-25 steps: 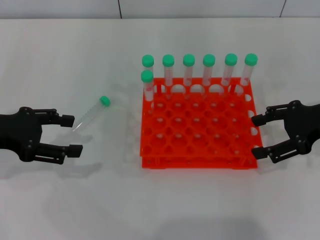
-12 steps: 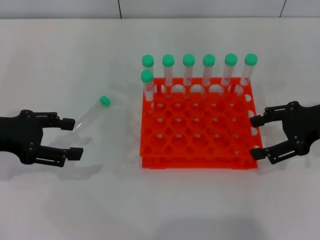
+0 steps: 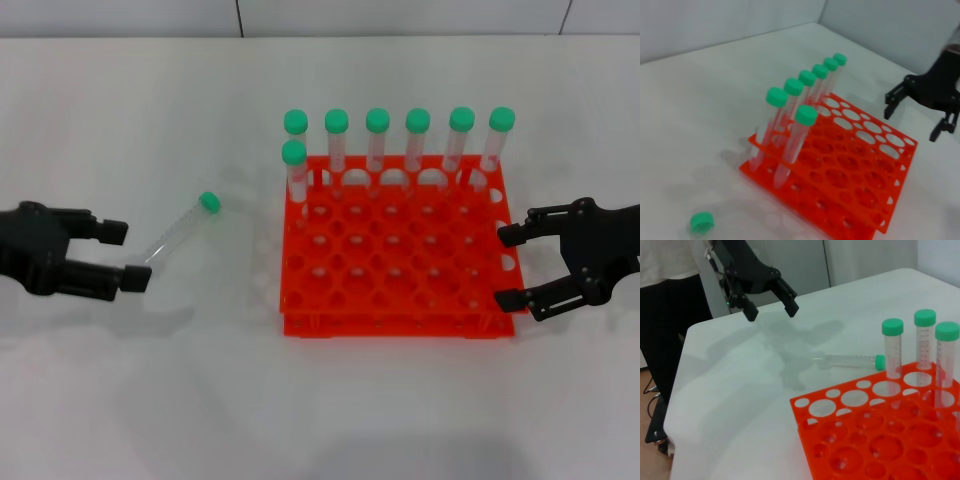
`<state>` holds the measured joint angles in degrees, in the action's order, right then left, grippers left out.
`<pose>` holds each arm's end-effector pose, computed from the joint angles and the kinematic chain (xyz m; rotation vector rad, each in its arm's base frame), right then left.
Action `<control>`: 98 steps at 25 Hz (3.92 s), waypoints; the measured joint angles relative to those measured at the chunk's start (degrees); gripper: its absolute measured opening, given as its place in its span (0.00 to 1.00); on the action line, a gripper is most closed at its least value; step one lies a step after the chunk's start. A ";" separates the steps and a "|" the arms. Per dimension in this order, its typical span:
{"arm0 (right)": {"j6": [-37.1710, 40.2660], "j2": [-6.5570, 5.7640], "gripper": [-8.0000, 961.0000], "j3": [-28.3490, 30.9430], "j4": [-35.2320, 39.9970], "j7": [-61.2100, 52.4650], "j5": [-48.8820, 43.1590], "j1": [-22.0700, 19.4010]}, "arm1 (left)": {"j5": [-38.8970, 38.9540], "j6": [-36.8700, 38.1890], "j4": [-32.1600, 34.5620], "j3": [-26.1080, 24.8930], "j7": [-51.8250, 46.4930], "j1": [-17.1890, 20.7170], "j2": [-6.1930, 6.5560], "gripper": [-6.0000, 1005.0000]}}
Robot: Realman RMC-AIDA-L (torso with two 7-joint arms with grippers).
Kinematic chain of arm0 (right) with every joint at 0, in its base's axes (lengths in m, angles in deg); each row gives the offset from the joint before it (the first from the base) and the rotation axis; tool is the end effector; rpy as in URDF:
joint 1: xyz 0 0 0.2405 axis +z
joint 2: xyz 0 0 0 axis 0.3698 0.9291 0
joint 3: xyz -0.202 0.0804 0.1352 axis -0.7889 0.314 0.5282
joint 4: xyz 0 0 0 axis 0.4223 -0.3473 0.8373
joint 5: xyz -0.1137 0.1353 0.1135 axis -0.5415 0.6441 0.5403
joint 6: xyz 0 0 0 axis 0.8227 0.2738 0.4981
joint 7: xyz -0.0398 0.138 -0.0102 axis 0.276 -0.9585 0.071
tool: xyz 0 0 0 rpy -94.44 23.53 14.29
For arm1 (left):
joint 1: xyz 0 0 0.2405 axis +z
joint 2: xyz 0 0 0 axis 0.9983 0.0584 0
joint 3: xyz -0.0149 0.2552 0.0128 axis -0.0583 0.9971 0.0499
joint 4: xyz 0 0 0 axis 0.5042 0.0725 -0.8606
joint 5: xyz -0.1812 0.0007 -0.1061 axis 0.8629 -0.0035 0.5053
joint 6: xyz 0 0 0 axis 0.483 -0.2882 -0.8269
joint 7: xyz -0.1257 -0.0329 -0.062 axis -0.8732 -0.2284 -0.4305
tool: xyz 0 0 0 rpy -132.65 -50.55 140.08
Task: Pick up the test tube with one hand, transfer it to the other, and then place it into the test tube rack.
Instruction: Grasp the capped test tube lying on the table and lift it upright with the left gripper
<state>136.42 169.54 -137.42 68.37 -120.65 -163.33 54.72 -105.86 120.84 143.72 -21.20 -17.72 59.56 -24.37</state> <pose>0.2457 0.3418 0.0268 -3.0116 0.3688 0.3215 -0.2833 0.3060 0.0899 -2.8445 -0.8822 -0.3224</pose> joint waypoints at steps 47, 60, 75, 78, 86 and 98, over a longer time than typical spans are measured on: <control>-0.63 2.76 0.87 -0.04 1.71 1.24 0.66 0.09 | -27.56 -23.33 -8.47 12.75 -32.12 -15.13 -2.86 0.81; -0.67 3.00 0.87 -0.13 2.13 1.11 0.41 -0.01 | -29.53 -24.68 -10.47 13.50 -34.07 -16.77 -3.55 0.58; -1.16 3.07 0.86 -0.07 2.13 0.88 0.24 0.18 | -31.10 -27.07 -14.29 13.41 -34.43 -18.71 -3.60 0.42; -1.17 3.09 0.86 0.05 2.12 0.88 0.25 0.20 | -31.26 -27.51 -15.31 13.41 -34.28 -19.14 -3.49 0.41; -1.16 3.05 0.86 0.32 2.12 0.98 0.62 0.15 | -30.62 -26.98 -14.07 13.07 -33.99 -19.03 -3.62 0.26; -0.49 3.13 0.85 0.40 4.37 0.13 0.98 -0.50 | -2.95 -18.31 20.81 12.15 -29.22 -6.32 -3.71 0.19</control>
<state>135.93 172.66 -137.01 72.74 -120.53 -162.35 54.22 -108.80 102.53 164.53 -9.05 -46.94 53.25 -28.07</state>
